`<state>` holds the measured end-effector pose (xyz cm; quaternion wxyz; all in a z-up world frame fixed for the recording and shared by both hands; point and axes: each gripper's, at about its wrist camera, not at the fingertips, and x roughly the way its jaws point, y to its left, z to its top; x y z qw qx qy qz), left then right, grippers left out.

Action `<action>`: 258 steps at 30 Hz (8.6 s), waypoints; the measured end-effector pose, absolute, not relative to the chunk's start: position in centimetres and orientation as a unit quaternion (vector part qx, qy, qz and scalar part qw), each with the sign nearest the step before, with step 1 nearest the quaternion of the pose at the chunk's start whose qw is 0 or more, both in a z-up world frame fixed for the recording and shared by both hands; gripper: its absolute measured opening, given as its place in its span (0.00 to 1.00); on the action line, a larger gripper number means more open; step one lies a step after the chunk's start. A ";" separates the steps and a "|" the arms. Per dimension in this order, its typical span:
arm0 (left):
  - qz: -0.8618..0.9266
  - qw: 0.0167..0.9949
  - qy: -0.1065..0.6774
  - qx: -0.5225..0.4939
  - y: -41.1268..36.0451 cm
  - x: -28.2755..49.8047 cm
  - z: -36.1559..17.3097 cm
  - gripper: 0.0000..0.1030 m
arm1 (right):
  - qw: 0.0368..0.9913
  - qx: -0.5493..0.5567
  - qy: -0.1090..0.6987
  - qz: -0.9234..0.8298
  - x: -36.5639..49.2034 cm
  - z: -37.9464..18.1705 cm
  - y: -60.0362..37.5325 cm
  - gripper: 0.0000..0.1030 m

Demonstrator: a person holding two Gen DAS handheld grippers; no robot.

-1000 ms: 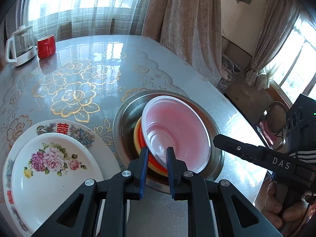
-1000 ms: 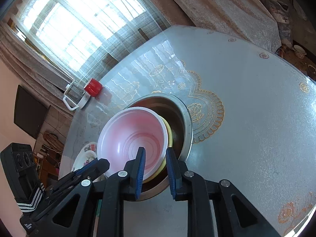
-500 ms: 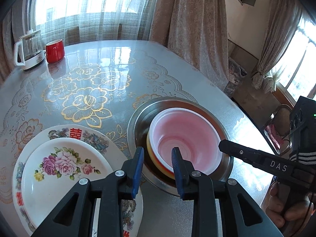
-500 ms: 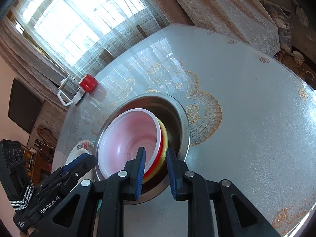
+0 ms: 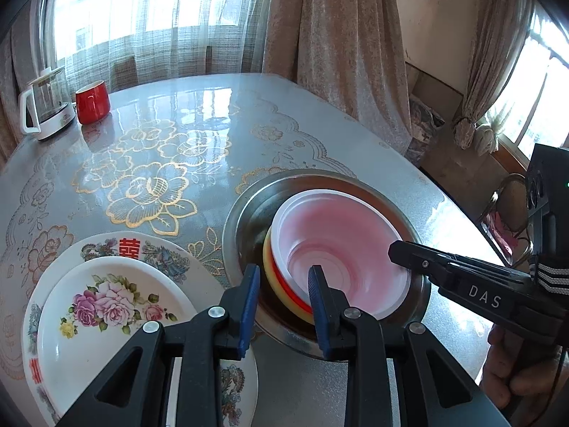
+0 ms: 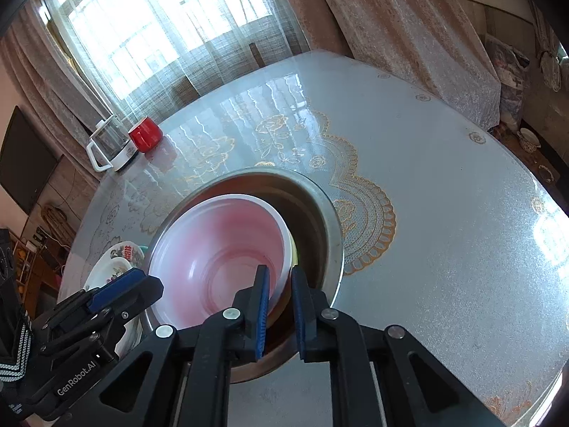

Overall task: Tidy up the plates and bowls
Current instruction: 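Open the right gripper and withdraw from the nested bowls, then close the right gripper on the steel bowl rim, then lift the steel bowl with nested bowls and carry it over the plate stack, then lower the steel bowl onto the plate stack and open the right gripper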

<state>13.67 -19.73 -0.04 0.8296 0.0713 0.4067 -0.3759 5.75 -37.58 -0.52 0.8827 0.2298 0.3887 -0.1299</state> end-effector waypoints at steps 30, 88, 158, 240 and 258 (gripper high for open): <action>-0.351 0.839 0.414 0.032 -15.7 14.9 0.1 0.31 | 0.893 0.270 0.333 -0.135 3.9 0.9 -39.3 0.22; -0.406 0.767 0.494 0.049 -19.5 23.9 0.2 0.22 | 0.876 0.313 0.357 -0.090 1.9 -2.1 -40.2 0.26; -0.443 0.713 0.543 0.004 -21.6 24.9 -1.7 0.25 | 0.868 0.333 0.355 -0.096 1.6 -2.3 -41.6 0.19; -0.246 0.853 0.454 -0.074 0.4 18.2 -1.5 0.17 | 0.873 0.222 0.425 0.089 13.1 0.0 -26.1 0.21; -0.229 0.858 0.454 -0.073 0.6 17.4 -1.9 0.19 | 0.871 0.222 0.429 0.085 13.0 -0.9 -26.0 0.22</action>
